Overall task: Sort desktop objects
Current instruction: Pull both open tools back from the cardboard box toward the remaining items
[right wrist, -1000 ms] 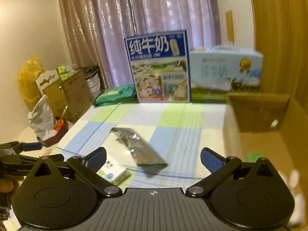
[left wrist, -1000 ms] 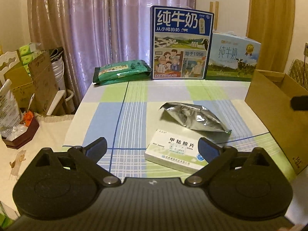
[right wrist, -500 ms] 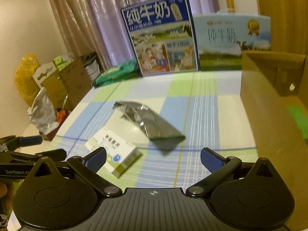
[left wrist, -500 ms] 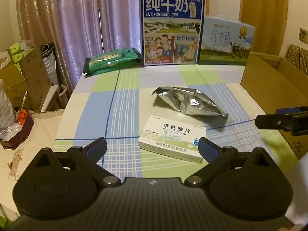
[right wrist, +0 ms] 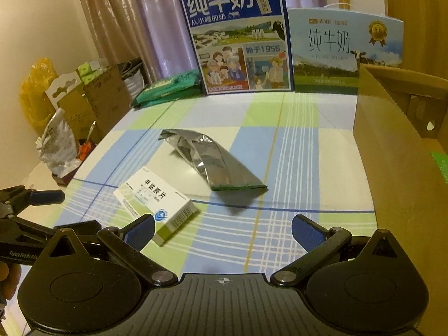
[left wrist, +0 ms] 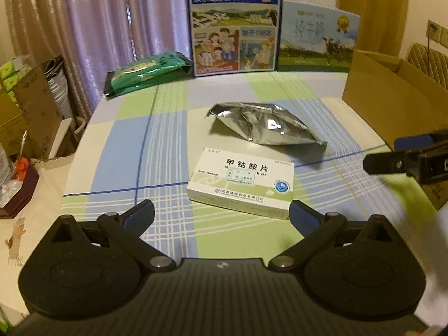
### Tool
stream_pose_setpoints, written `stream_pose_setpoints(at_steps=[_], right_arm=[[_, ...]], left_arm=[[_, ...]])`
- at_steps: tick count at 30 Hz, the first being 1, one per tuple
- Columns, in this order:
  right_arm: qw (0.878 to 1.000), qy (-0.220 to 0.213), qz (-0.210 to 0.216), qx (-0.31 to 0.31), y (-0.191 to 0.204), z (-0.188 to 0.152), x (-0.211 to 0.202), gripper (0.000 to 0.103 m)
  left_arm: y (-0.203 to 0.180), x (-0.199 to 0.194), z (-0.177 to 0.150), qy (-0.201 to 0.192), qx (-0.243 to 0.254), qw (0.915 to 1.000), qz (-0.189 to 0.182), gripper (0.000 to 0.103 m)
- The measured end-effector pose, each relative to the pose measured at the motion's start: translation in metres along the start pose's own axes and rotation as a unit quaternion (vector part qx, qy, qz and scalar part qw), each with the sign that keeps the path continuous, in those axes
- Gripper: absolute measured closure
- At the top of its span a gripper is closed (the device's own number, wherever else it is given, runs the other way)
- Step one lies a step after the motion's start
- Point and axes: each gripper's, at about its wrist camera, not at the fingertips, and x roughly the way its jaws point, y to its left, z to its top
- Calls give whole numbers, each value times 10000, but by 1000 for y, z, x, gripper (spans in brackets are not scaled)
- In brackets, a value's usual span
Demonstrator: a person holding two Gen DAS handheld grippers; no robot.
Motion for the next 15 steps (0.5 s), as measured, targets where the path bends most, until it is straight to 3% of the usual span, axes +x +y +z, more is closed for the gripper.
stream_pose_setpoints(at_steps=[9, 15], right_arm=[[9998, 149, 34, -114, -1, 2, 16, 2], [9987, 387, 24, -345, 3, -3, 29, 2]], left_arm=[[-5, 31, -4, 167, 658, 9973, -286, 2], [16, 53, -4, 270, 370, 9989, 23, 2]])
